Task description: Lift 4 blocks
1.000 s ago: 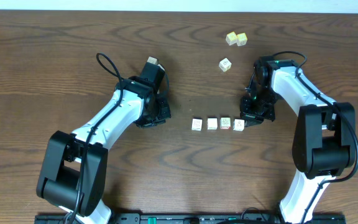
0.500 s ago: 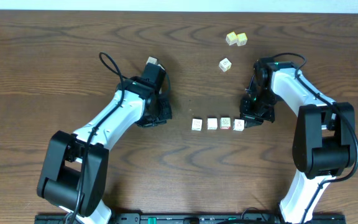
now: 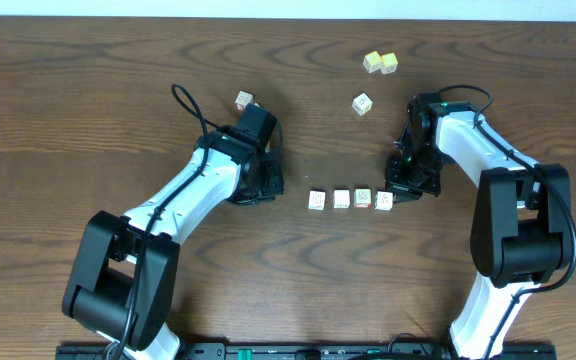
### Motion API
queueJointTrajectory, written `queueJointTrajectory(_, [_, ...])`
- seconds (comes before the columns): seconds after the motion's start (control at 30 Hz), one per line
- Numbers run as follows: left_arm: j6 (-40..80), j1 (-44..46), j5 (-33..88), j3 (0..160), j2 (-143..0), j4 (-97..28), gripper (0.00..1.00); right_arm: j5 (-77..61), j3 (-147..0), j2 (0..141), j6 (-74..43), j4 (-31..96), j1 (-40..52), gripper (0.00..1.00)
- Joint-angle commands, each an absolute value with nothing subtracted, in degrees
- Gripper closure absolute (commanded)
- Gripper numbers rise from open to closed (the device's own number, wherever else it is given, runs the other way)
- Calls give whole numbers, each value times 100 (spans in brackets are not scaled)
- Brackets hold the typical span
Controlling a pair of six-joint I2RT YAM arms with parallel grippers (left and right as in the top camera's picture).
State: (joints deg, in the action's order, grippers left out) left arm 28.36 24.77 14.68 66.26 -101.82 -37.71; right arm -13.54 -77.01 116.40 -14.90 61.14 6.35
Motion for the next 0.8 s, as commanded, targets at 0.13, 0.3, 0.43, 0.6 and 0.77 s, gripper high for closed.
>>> queueJointTrajectory(0.13, [2770, 2484, 1431, 6580, -10095, -3789, 86, -1404, -7671, 11513, -1564, 6060, 838, 99])
queueJointTrajectory(0.3, [2770, 2484, 1431, 6580, -10095, -3791, 86, -1404, -7671, 11513, -1734, 6049, 974, 99])
queueJointTrajectory(0.43, [2770, 2484, 1431, 6580, -10095, -3793, 86, -1404, -7671, 11513, -1898, 5959, 1039, 99])
queueJointTrajectory(0.6, [2770, 2484, 1431, 6580, -10095, -3793, 86, -1413, -7671, 11513, -1911, 5905, 1057, 99])
queueJointTrajectory(0.77, [2770, 2484, 1431, 6580, -10095, -3791, 86, -1535, -7671, 11513, -1927, 5830, 1061, 99])
